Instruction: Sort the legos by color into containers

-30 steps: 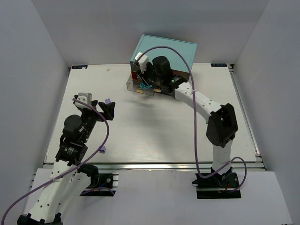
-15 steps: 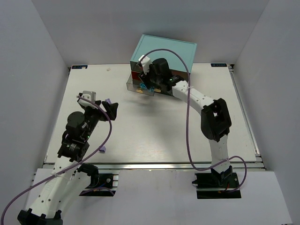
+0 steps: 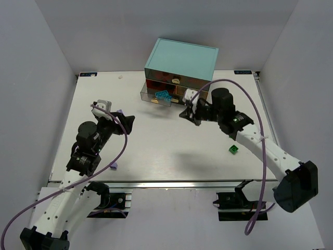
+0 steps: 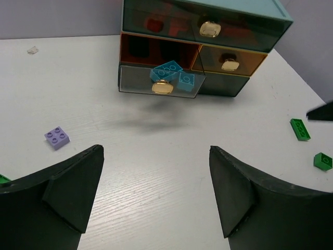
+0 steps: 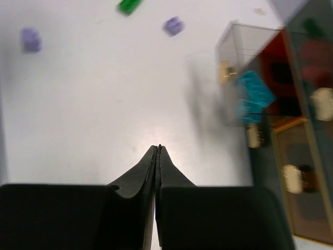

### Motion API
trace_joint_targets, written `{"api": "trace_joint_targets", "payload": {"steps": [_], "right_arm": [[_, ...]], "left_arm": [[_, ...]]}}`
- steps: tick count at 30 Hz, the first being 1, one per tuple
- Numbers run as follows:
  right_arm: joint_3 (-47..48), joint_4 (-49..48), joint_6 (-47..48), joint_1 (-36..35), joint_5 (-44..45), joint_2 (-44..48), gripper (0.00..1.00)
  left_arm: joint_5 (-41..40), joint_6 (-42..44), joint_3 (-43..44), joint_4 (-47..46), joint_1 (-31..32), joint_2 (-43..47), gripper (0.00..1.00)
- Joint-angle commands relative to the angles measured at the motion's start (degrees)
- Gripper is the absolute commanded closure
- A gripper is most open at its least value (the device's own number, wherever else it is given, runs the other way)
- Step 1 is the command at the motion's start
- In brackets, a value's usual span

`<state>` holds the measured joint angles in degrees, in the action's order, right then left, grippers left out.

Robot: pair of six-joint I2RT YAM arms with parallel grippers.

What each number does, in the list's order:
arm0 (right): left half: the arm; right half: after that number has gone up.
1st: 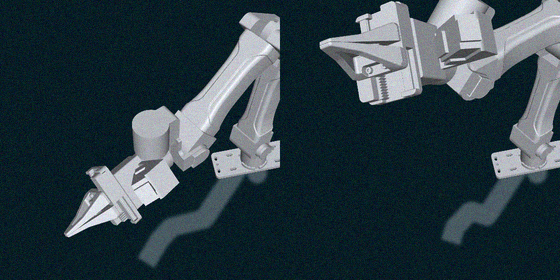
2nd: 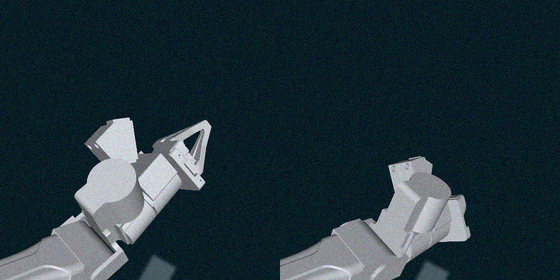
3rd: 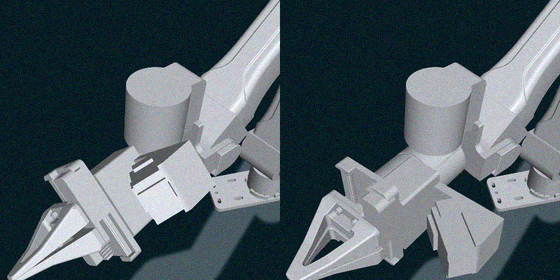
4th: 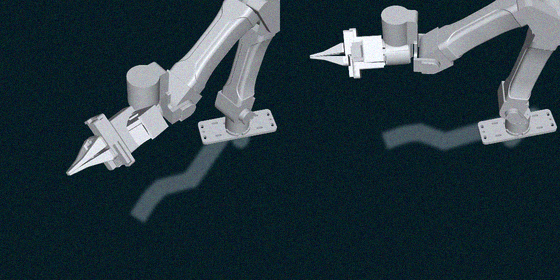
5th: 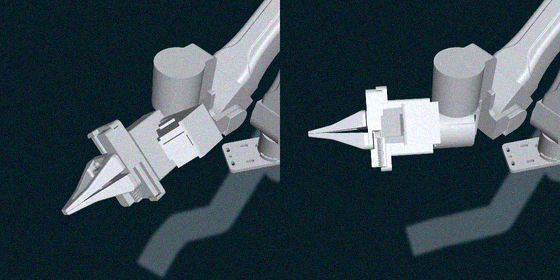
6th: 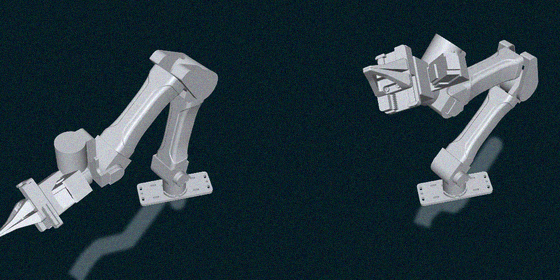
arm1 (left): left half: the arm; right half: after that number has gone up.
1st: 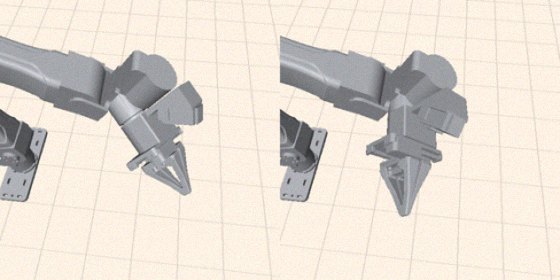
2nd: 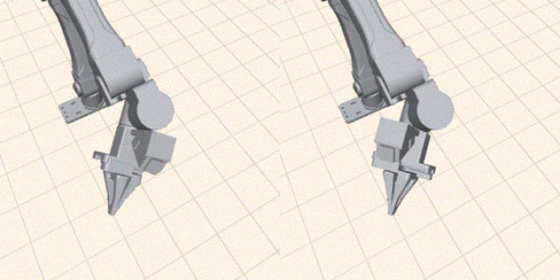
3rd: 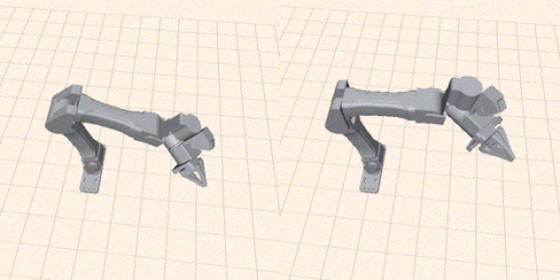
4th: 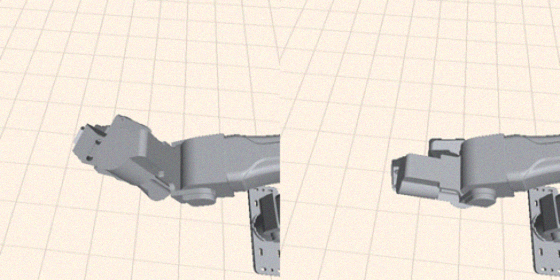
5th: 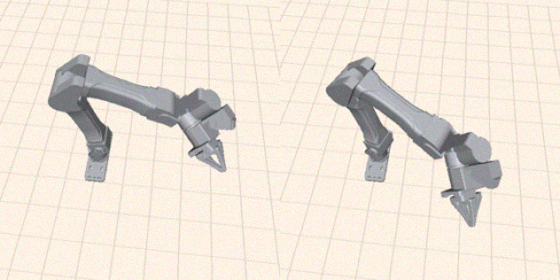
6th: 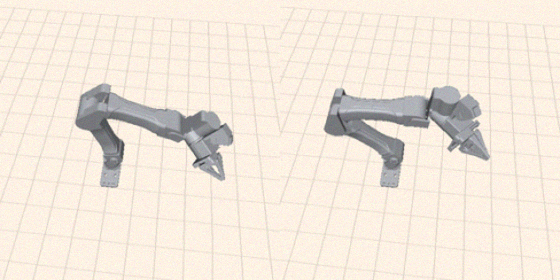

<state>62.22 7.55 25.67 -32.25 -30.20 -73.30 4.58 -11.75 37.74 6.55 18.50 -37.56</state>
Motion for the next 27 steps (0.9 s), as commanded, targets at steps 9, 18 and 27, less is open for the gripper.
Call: {"api": "trace_joint_targets", "payload": {"steps": [9, 18, 27], "right_arm": [[-2.0, 12.6, 17.4, -0.7, -8.7, -3.5, 1.0], [-5.0, 6.6, 13.5, -0.4, -6.4, 1.1, 1.0], [-6.0, 3.6, 10.8, 1.9, -1.9, 0.4, 1.0]], "left_arm": [[2.0, 2.4, -6.5, -6.0, -0.2, -2.5, 0.07], [3.9, -11.7, -7.9, -14.1, 0.3, -12.0, 0.18], [-9.5, -24.9, 2.9, -7.0, 2.1, -32.0, 0.34]]}}
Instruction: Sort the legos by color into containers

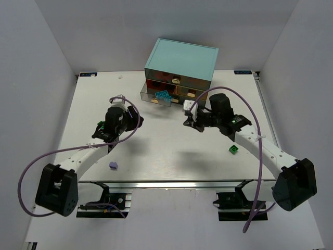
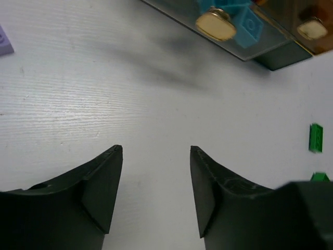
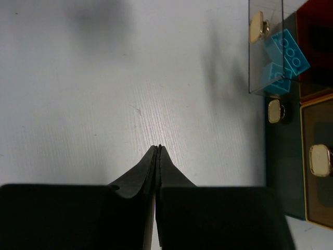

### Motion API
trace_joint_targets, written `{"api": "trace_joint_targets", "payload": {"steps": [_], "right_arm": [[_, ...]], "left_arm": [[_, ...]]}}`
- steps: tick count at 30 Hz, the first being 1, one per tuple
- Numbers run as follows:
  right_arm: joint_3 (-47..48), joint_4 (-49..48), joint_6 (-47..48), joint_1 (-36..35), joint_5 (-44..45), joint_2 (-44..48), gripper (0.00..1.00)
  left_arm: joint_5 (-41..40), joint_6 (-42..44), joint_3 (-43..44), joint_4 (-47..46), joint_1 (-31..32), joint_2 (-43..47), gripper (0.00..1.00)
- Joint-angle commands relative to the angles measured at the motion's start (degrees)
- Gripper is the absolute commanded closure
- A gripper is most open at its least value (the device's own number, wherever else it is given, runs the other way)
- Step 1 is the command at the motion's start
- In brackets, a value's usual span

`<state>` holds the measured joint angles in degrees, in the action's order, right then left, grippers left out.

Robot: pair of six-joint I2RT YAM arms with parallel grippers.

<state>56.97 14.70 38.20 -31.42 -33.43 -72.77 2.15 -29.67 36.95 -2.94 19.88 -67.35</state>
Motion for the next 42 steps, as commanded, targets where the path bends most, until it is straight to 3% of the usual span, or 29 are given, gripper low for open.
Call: {"api": "trace_joint_targets", "payload": {"steps": [1, 6, 8, 9, 10, 15, 20, 29, 32, 42], "right_arm": [[-0.7, -4.2, -2.2, 1.9, 2.4, -0.2, 1.0], [0.3, -2.3, -4.2, 2.5, 6.7, -1.8, 1.0], [1.6, 1.4, -4.6, 2.7, 6.8, -2.2, 1.0], [2.0, 1.7, -6.1, 3.1, 6.9, -1.8, 1.0], [1.7, 0.6, -7.0, 3.5, 6.8, -1.6, 1.0], [-5.0, -6.2, -7.8, 6.5, 10.7, 2.5, 1.0], [-11.1, -10.3, -7.3, 10.3, 10.7, 6.4, 1.0], [-11.2, -10.0, -8.7, 10.9, 4.6, 11.9, 1.0], [-11.0, -9.5, -9.0, 11.0, 3.7, 12.3, 1.0], [-10.2, -9.1, -10.5, 11.3, 5.6, 11.0, 1.0]], "left_arm": [[-9.3, -7.8, 3.7, 2.1, 1.2, -3.6, 0.37], [-13.8, -11.3, 4.5, -1.1, 2.4, -11.6, 0.44], [-14.2, -12.0, 5.5, -2.1, 2.4, -13.8, 0.59], [-12.4, -14.7, 6.1, -2.7, 1.3, -15.1, 0.77], [-9.8, -15.4, 7.1, -3.9, 1.3, -17.9, 0.82], [-10.3, -18.1, 14.9, -3.5, 2.5, -26.0, 0.87], [-9.3, -20.6, 22.9, -2.7, 2.5, -33.7, 0.81], [-9.8, -24.1, 32.1, -1.4, 3.1, -39.8, 0.68], [-9.6, -23.7, 37.6, 0.2, 3.1, -42.8, 0.54], [-10.5, -21.1, 50.7, 8.0, 3.1, -50.9, 0.29]]}}
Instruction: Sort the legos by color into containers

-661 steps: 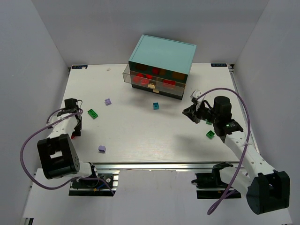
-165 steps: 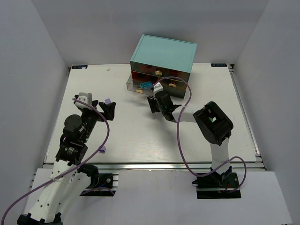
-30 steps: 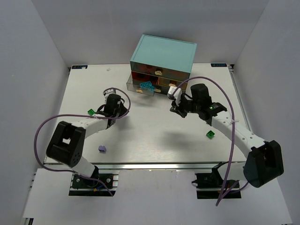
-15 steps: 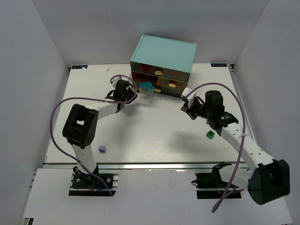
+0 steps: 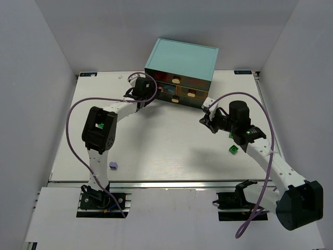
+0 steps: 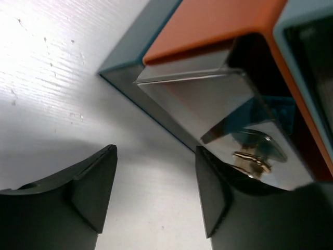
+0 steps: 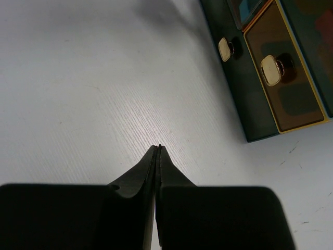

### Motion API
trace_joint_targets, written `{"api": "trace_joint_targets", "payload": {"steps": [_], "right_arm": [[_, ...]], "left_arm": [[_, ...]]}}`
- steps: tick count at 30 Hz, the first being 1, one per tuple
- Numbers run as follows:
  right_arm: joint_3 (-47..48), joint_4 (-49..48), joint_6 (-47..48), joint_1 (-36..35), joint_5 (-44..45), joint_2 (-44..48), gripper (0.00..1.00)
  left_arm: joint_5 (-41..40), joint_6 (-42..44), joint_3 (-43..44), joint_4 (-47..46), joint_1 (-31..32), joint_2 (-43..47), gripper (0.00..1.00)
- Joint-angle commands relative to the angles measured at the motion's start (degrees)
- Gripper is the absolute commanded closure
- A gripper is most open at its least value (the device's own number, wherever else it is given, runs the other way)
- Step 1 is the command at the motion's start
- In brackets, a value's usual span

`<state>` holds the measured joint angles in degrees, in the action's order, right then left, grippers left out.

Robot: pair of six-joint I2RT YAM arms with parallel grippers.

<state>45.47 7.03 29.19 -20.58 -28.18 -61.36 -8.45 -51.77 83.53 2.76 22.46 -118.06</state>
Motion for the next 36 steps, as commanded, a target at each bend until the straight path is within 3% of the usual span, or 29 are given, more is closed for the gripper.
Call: {"api": "trace_joint_targets", "payload": {"steps": [1, 6, 10, 11, 12, 14, 15, 16, 19, 20, 21, 24, 25, 27, 28, 29, 31, 33, 34, 36], "right_arm": [[1.3, -1.5, -1.6, 0.3, 0.5, -0.5, 1.0], [1.2, -1.7, -1.8, 0.3, 1.8, -1.1, 1.0], [1.2, -1.7, -1.8, 0.4, 2.4, -1.7, 1.0], [1.2, -1.8, -1.9, 0.6, 2.4, -1.7, 1.0], [1.0, -2.1, -2.7, 0.5, 3.4, -1.9, 1.0], [0.4, -5.0, -5.4, 0.7, 5.3, -2.0, 1.0], [-0.3, -6.3, -8.9, 0.8, 8.1, -2.2, 1.0], [-0.4, -6.3, -10.0, 1.0, 8.9, -2.4, 1.0], [-0.7, -10.0, -14.1, 1.1, 10.3, -3.6, 0.83], [-0.8, -10.9, -14.9, 1.1, 10.3, -3.8, 0.68], [-1.3, -11.5, -16.0, 1.1, 10.6, -4.2, 0.59], [-2.1, -13.6, -19.2, 1.2, 10.8, -5.4, 0.48], [-2.1, -14.1, -21.4, 1.0, 11.1, -6.0, 0.47], [-1.9, -14.8, -24.1, 1.1, 13.8, -6.1, 0.46], [-1.7, -15.4, -26.0, 1.0, 15.1, -6.3, 0.46], [-1.6, -15.7, -30.3, 1.1, 17.9, -6.3, 0.5], [-1.5, -16.6, -33.1, 1.2, 19.4, -6.0, 0.53], [-1.5, -16.6, -35.6, 1.7, 19.8, -5.3, 0.64], [-1.6, -16.6, -36.0, 2.2, 19.8, -4.2, 0.78], [-1.6, -16.4, -36.8, 2.9, 19.6, -3.1, 0.95]], "left_arm": [[-0.2, 1.1, 4.9, 2.6, 0.5, -0.7, 0.25], [-0.3, 2.1, 7.8, 3.3, 0.0, -2.5, 0.17], [0.6, 2.7, 5.2, 1.7, 0.0, -0.8, 0.25], [1.0, 3.2, 3.9, 1.0, 0.0, -0.1, 0.3], [1.2, 3.5, 0.4, -0.6, 0.0, 2.1, 0.45], [2.1, 5.0, -3.5, -4.8, 0.0, 4.6, 0.63], [2.6, 5.9, -7.0, -5.7, -0.6, 7.0, 0.79], [3.3, 6.9, -8.7, -6.4, -0.6, 8.3, 0.85], [5.6, 10.9, -13.3, -8.5, -1.1, 13.2, 0.99], [7.3, 13.7, -14.0, -8.9, -1.1, 14.4, 1.0], [8.2, 14.8, -14.5, -8.9, -1.1, 15.4, 1.0], [16.3, 19.6, -15.5, -7.8, -1.1, 19.2, 0.91], [18.4, 21.8, -15.6, -7.1, -1.1, 19.9, 0.75], [25.9, 22.6, -16.9, -7.9, -1.1, 22.3, 0.55], [29.2, 22.0, -17.9, -9.3, -1.1, 22.9, 0.4], [35.6, 20.9, -20.5, -13.9, -1.1, 23.4, 0.35], [40.1, 15.8, -22.6, -19.3, -0.6, 23.1, 0.31], [44.0, 10.8, -24.5, -27.5, 0.1, 21.0, 0.31], [45.6, 4.9, -24.7, -30.7, 0.7, 19.6, 0.31], [47.1, -1.5, -27.2, -43.3, 1.2, 15.8, 0.32]]}}
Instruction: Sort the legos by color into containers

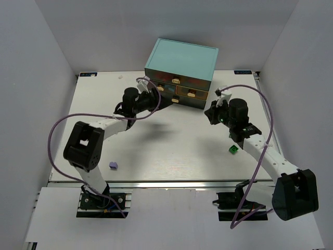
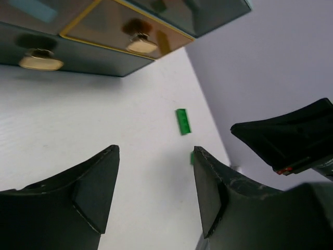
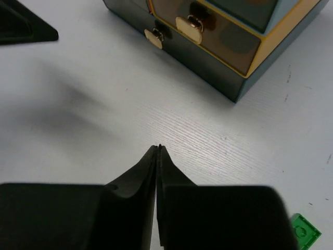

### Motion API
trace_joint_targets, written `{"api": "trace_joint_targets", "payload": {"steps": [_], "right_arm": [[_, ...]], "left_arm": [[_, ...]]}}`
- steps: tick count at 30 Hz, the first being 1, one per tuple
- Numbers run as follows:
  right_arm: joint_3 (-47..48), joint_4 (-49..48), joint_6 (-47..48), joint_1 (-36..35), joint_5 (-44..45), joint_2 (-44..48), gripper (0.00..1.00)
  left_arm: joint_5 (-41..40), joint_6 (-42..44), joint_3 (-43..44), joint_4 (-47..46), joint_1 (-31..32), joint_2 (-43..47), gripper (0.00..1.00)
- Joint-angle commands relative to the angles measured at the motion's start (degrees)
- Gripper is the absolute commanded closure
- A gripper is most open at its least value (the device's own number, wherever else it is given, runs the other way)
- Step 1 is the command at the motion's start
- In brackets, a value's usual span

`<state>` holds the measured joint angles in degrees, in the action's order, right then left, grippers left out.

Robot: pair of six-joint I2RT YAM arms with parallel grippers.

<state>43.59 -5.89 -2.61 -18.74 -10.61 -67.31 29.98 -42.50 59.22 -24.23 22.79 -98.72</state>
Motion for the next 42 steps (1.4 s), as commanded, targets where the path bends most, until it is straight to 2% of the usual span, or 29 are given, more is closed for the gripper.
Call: {"api": "trace_joint_targets", "payload": {"steps": [1, 4, 9, 13, 17, 24, 34, 42], "right_arm": [[0.3, -3.3, -5.1, 1.7, 1.8, 3.9, 1.0], [0.4, -2.5, -5.3, 3.5, -0.9, 5.5, 1.0], [0.5, -1.9, -6.4, 5.7, -3.3, 6.3, 1.0], [0.6, -1.7, -6.5, 6.9, -3.6, 7.2, 1.0], [0.3, -2.3, -6.4, 7.2, -3.4, 8.5, 1.0], [0.1, -2.6, -6.3, 7.8, -2.2, 10.7, 1.0], [-0.4, -3.2, -5.8, 8.5, -1.2, 12.5, 1.0], [-0.6, -3.4, -6.3, 9.2, -1.5, 12.5, 1.0]], "left_arm": [[7.4, -15.1, -3.8, -23.9, 2.2, -4.5, 0.31], [2.7, -17.0, -3.6, -28.8, 4.8, -7.7, 0.3], [-6.1, -17.5, 1.0, -29.7, 9.0, -12.1, 0.3], [-14.9, -21.1, 4.0, -33.2, 11.2, -17.2, 0.27], [-23.4, -23.0, 7.9, -31.8, 13.5, -21.3, 0.26], [-33.7, -23.2, 13.5, -26.1, 14.6, -25.2, 0.26], [-39.6, -24.7, 19.9, -22.8, 15.1, -29.0, 0.28], [-40.3, -26.5, 22.6, -17.1, 15.6, -29.5, 0.44]]}}
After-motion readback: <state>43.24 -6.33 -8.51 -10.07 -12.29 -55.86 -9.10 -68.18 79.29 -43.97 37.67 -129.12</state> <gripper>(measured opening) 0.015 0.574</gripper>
